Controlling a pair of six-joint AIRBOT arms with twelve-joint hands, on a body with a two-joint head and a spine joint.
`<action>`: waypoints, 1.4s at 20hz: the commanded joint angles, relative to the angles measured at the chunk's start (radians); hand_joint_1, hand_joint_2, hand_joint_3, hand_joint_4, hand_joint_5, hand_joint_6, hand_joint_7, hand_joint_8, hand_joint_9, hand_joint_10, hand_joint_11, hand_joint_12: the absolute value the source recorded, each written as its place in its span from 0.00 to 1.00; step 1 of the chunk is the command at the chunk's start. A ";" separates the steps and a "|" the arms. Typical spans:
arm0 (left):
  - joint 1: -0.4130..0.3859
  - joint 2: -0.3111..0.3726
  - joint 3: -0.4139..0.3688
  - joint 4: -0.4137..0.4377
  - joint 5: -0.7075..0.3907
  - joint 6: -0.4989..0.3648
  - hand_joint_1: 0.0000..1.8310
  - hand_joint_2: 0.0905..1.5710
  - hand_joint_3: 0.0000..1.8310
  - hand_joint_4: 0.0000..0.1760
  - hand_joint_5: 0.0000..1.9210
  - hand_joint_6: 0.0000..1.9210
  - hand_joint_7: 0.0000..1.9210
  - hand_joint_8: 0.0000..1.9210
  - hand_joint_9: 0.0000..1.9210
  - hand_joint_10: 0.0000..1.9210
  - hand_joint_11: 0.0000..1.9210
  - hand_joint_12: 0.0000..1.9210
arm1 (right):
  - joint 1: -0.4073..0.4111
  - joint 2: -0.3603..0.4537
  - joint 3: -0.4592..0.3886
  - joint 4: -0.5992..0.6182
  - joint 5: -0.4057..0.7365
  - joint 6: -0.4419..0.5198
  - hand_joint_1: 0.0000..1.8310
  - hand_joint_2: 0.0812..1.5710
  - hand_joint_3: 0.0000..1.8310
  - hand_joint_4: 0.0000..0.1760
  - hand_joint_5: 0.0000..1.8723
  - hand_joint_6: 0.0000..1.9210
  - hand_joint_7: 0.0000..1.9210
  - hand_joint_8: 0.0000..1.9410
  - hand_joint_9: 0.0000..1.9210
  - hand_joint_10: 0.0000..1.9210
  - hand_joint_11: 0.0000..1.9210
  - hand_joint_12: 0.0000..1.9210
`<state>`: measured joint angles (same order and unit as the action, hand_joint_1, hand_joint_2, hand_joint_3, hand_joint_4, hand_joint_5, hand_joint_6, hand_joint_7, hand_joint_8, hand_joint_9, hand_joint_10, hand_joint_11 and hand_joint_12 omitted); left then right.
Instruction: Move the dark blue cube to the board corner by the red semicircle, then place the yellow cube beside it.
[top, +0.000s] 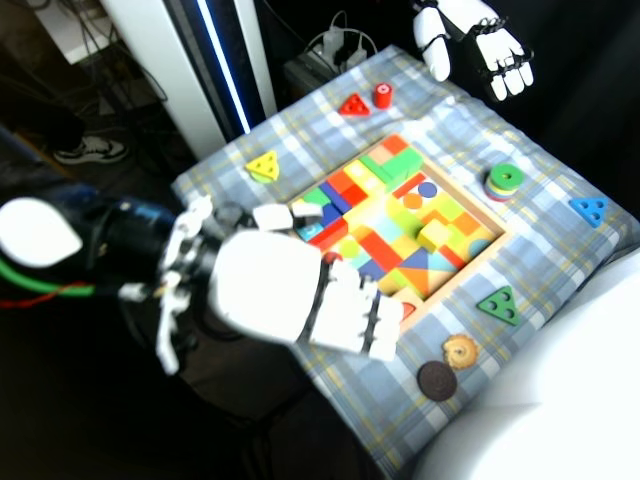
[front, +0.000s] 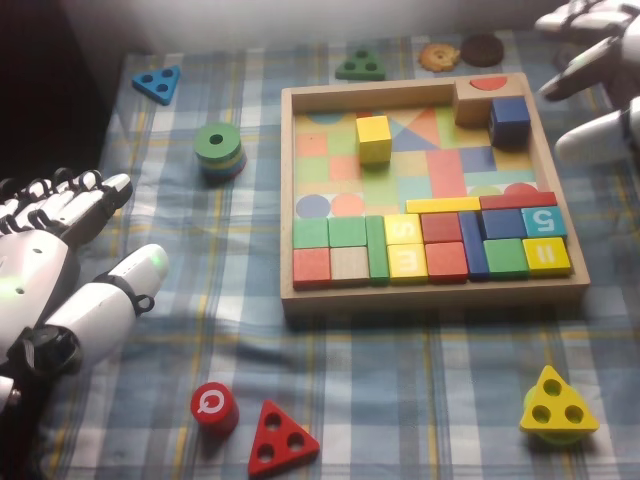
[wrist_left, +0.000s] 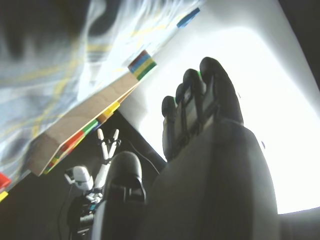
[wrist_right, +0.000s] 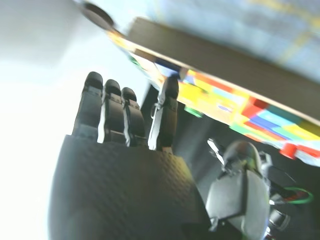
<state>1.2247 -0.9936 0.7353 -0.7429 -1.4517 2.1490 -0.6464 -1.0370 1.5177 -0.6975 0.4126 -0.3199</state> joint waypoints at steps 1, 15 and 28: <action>-0.007 -0.001 0.002 0.046 -0.112 -0.004 0.00 0.88 0.00 0.00 0.16 0.00 0.13 0.00 0.11 0.00 0.00 0.18 | 0.012 -0.005 0.009 0.042 0.061 -0.004 0.00 0.55 0.01 0.27 0.31 0.00 0.01 0.00 0.00 0.00 0.00 0.00; -0.004 -0.002 0.001 0.039 -0.108 -0.004 0.00 0.89 0.00 0.00 0.17 0.00 0.13 0.00 0.12 0.00 0.00 0.20 | 0.074 0.020 -0.102 0.116 0.193 -0.039 0.00 0.60 0.02 0.00 0.21 0.00 0.00 0.00 0.00 0.00 0.00 0.00; -0.004 -0.009 0.009 0.041 -0.096 -0.004 0.00 0.88 0.00 0.00 0.16 0.00 0.13 0.00 0.13 0.00 0.00 0.24 | 0.118 -0.082 -0.103 -0.127 0.295 0.132 0.00 0.61 0.00 0.43 0.15 0.00 0.00 0.00 0.00 0.00 0.00 0.00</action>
<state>1.2255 -0.9958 0.7364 -0.7422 -1.4364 2.1490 -0.5453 -1.1297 1.4158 -0.8856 0.6300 -0.1951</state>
